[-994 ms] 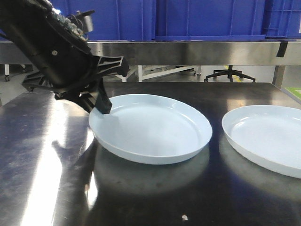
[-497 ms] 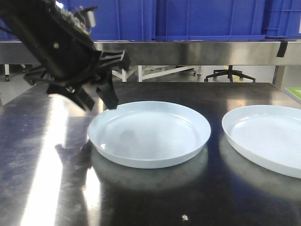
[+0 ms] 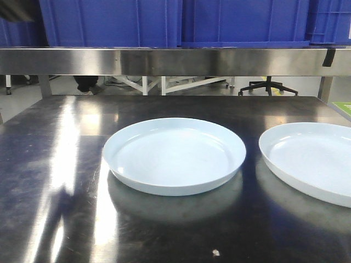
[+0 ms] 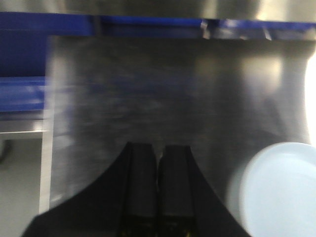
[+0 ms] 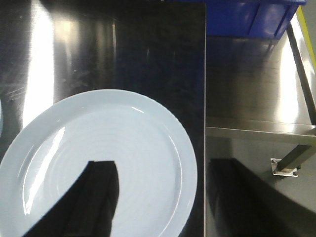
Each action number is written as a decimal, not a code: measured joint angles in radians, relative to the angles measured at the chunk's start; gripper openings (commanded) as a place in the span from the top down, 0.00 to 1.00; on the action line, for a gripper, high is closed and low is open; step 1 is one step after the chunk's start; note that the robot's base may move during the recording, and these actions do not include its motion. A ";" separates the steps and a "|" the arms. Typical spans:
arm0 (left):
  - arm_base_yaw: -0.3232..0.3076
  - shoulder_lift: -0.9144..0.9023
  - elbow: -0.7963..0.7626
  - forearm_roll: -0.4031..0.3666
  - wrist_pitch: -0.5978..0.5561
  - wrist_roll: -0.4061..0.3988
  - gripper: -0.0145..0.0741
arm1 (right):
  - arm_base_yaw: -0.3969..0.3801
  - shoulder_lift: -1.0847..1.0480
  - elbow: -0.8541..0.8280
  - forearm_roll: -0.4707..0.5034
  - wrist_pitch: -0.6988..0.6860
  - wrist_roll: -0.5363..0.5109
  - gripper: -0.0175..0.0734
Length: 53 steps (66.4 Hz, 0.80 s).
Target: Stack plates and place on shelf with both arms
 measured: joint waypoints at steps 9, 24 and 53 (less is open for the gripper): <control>0.097 -0.106 0.143 0.026 -0.026 0.000 0.74 | 0.000 0.000 0.000 0.000 0.002 0.000 0.26; 0.162 -0.286 0.483 0.030 -0.130 0.000 0.74 | 0.000 0.000 0.000 0.000 0.002 0.000 0.26; 0.162 -0.546 0.707 -0.001 -0.224 -0.001 0.74 | 0.000 0.000 0.000 0.000 0.002 0.000 0.26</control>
